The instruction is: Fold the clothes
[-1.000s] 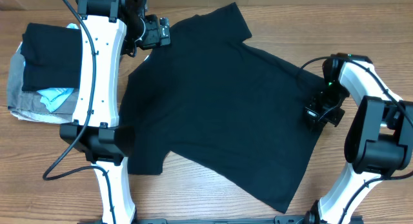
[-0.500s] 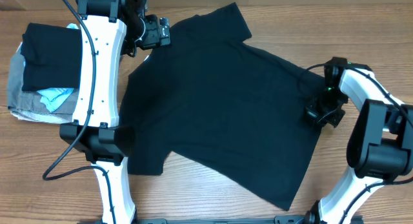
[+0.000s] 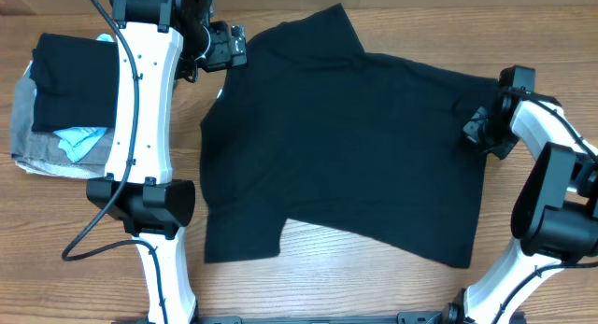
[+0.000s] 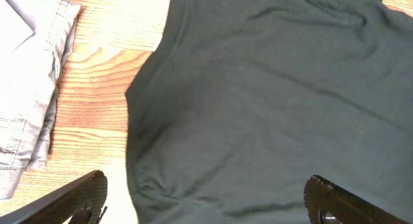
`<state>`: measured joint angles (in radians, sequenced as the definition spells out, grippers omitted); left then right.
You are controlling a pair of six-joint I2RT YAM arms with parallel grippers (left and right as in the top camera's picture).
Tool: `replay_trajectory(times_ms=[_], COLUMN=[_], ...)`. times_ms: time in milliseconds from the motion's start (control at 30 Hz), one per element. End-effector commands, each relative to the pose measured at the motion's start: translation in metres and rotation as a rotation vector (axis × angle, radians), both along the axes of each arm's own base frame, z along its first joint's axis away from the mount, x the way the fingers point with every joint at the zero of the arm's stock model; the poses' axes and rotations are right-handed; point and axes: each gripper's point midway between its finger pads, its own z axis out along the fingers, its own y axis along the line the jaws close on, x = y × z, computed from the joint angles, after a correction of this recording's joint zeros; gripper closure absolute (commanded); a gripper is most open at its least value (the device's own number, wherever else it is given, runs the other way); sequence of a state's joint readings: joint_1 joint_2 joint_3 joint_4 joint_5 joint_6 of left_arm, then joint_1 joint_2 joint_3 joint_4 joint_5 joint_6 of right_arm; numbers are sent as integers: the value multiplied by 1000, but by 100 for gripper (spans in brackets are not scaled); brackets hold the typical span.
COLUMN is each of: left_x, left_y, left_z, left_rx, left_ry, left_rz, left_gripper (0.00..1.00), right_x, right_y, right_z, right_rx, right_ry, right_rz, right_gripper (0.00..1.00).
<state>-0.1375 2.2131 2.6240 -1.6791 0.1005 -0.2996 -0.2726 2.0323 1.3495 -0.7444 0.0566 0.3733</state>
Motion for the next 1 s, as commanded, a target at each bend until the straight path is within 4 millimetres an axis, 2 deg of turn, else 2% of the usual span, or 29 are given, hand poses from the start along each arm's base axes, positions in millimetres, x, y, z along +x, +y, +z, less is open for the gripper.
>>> replay_trajectory(times_ms=[0, 100, 167, 300, 367, 433, 533, 667, 833, 967], left_x=[-4, -4, -4, -4, -4, -4, -4, -4, -4, -4], left_y=[-2, -2, -2, -2, -2, -2, -2, -2, -2, -2], left_z=[10, 10, 10, 10, 10, 10, 10, 10, 10, 10], left_rx=[4, 4, 4, 4, 4, 4, 4, 4, 4, 4], left_ry=[-25, -25, -25, -25, -25, -25, -25, -25, -25, -25], left_rz=[-11, -11, -11, -11, -11, -11, -11, -11, -11, -11], left_gripper=[0, 0, 0, 0, 0, 0, 0, 0, 0, 0], right_x=[1, 17, 29, 45, 45, 34, 7, -24, -44, -83], right_y=[-23, -35, -41, -45, -38, -33, -23, -7, 13, 27], right_z=[-13, 11, 37, 102, 138, 161, 183, 200, 224, 233], right_rx=[-41, -58, -75, -84, -49, -17, 37, 86, 143, 150], right_ry=[32, -1, -18, -46, -62, -39, 28, 92, 36, 39], right_rz=[-32, -15, 27, 45, 48, -12, -86, -96, -81, -80], right_gripper=[96, 90, 86, 77, 74, 74, 73, 72, 72, 72])
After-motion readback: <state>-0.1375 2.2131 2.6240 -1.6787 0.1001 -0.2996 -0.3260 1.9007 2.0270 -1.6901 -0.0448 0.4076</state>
